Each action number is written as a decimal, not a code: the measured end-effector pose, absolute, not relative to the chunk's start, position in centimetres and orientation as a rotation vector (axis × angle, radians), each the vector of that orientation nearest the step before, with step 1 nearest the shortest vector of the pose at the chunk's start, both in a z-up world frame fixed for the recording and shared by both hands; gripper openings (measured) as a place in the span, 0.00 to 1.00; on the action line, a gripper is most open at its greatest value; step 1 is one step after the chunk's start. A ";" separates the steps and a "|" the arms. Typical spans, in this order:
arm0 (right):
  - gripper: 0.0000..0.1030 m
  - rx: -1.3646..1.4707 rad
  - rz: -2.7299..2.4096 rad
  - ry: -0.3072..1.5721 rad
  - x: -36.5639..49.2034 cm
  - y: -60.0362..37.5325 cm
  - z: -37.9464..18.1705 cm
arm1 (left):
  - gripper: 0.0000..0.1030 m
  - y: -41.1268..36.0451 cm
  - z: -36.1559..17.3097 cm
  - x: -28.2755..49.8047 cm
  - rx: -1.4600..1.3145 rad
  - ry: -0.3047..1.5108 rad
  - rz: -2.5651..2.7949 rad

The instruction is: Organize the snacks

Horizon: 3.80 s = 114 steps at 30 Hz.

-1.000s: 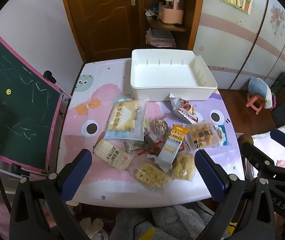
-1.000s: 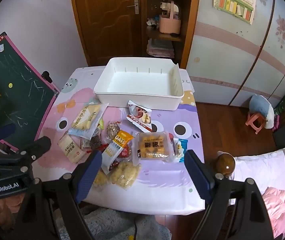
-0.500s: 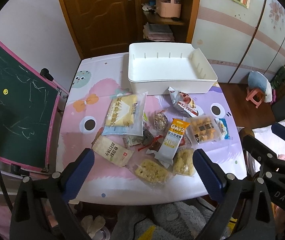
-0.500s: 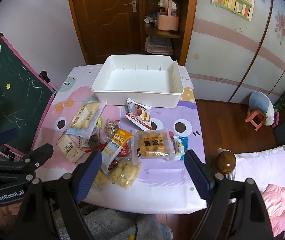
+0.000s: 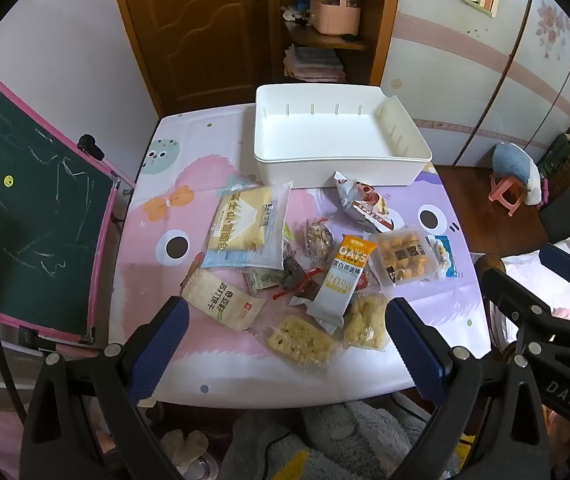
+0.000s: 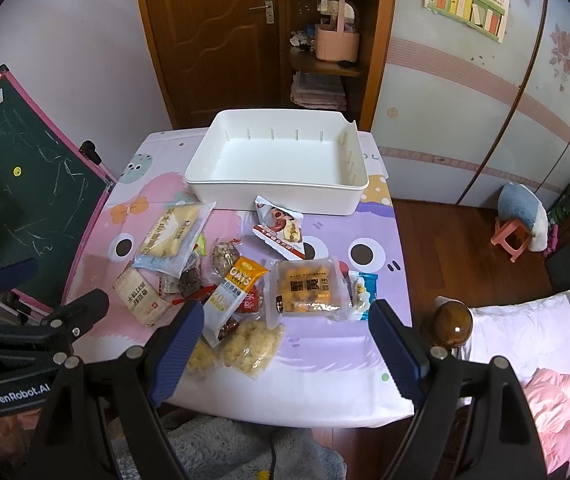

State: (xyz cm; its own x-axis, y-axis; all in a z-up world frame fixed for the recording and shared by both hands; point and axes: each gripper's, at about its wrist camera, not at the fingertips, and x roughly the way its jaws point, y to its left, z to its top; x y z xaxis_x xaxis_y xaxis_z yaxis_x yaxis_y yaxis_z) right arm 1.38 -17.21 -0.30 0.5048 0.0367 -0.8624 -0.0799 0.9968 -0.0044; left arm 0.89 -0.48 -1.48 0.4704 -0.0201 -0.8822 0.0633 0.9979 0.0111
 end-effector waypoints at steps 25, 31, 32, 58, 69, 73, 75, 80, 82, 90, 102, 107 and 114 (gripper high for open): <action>0.82 -0.047 0.094 1.025 1.1 -16.2 1.3 | 0.95 1.2 -0.8 0.6 0.049 1.102 -0.027; 0.83 -0.026 0.053 1.005 1.8 -15.9 2.5 | 0.95 2.7 0.7 2.2 0.060 1.074 -0.059; 0.82 -0.020 0.039 0.998 1.9 -15.8 2.7 | 0.95 3.0 0.9 2.6 0.070 1.069 -0.065; 0.82 0.053 -0.218 1.043 4.3 -12.4 1.0 | 0.95 15.3 -5.7 14.6 -0.144 1.180 -0.269; 0.82 0.057 -0.213 1.113 8.9 -13.9 -2.9 | 0.95 11.2 -16.1 18.8 -0.042 1.331 -0.186; 0.82 0.060 -0.167 1.150 12.2 -14.5 -5.3 | 0.95 9.4 -18.8 20.2 -0.027 1.359 -0.122; 0.82 0.039 -0.140 1.181 15.1 -14.8 -7.7 | 0.95 8.6 -19.8 20.8 -0.008 1.382 -0.098; 0.82 0.028 -0.105 1.244 18.5 -15.6 -11.2 | 0.95 6.0 -21.2 21.8 0.022 1.403 -0.080; 0.82 0.025 -0.087 1.282 19.9 -16.0 -13.0 | 0.95 5.0 -21.8 22.2 0.058 1.409 -0.062; 0.82 0.007 0.016 1.390 23.8 -16.0 -18.2 | 1.00 3.9 -24.6 23.7 0.059 1.460 0.075; 0.68 0.046 0.071 1.547 25.3 -16.0 -23.4 | 1.00 2.5 -25.7 25.6 0.130 1.471 0.126; 0.65 0.048 0.074 1.556 25.4 -15.5 -23.9 | 1.00 2.3 -26.0 26.8 0.133 1.531 0.136; 0.51 0.067 0.101 1.548 23.8 -15.1 -22.9 | 0.63 3.2 -24.4 25.3 0.149 1.443 0.086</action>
State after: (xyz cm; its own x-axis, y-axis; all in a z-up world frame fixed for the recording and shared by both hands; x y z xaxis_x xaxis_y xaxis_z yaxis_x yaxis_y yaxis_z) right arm 23.79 -15.07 -22.88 0.0194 0.1071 -0.9941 -0.0231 0.9940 0.1067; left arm 25.31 3.20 -24.37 0.1261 0.1484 -0.9808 0.0314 0.9876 0.1535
